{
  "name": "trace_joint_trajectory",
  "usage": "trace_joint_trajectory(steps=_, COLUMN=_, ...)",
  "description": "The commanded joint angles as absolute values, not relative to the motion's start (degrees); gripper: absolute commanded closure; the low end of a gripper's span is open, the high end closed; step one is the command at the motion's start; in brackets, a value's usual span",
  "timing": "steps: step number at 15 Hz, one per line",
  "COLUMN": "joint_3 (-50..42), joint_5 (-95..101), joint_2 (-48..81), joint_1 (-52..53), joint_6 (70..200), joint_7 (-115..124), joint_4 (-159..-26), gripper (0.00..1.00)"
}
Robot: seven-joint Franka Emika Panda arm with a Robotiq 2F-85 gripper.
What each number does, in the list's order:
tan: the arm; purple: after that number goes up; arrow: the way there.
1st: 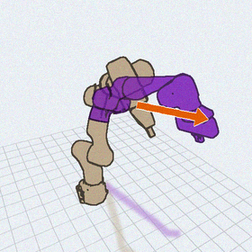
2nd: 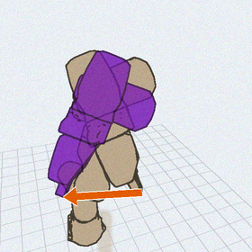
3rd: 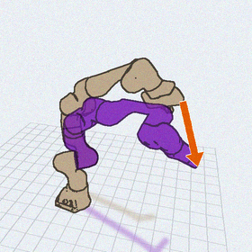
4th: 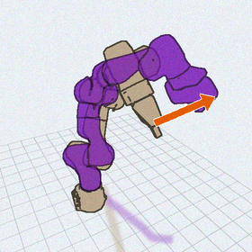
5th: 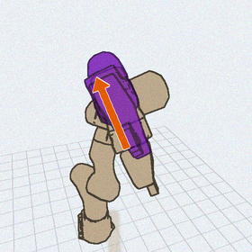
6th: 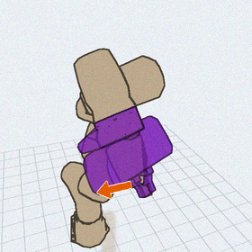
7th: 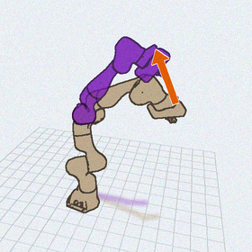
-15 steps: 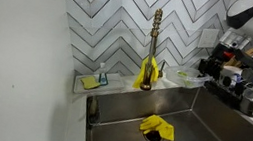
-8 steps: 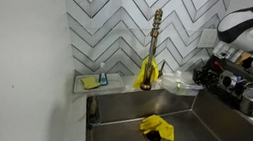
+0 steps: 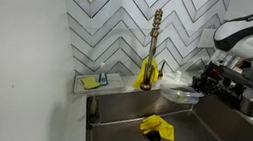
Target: Put the yellow spoon and silver spoon in the bowl, then put the bowl in the sink
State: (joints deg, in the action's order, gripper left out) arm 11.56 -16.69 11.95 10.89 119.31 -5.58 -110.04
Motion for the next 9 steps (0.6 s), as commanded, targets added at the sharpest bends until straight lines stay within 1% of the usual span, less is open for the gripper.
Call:
trace_joint_trajectory(steps=1, joint_3=11.77, joint_5=-16.61, joint_2=11.98, joint_1=10.72, joint_6=119.2, joint_7=-5.49, joint_4=-109.93, gripper=0.92)
trace_joint_trajectory(steps=2, joint_3=11.77, joint_5=-16.61, joint_2=11.98, joint_1=10.72, joint_6=119.2, joint_7=-5.49, joint_4=-109.93, gripper=0.92)
trace_joint_trajectory(steps=3, joint_3=11.77, joint_5=-16.61, joint_2=11.98, joint_1=10.72, joint_6=119.2, joint_7=-5.49, joint_4=-109.93, gripper=0.98)
trace_joint_trajectory(steps=6, joint_3=12.32, joint_5=-18.63, joint_2=15.38, joint_1=10.97, joint_6=117.78, joint_7=-4.8, joint_4=-108.54, gripper=0.98)
trace_joint_trajectory(steps=9, joint_3=13.05, joint_5=-20.46, joint_2=16.83, joint_1=11.03, joint_6=119.51, joint_7=-5.5, joint_4=-109.16, gripper=0.98)
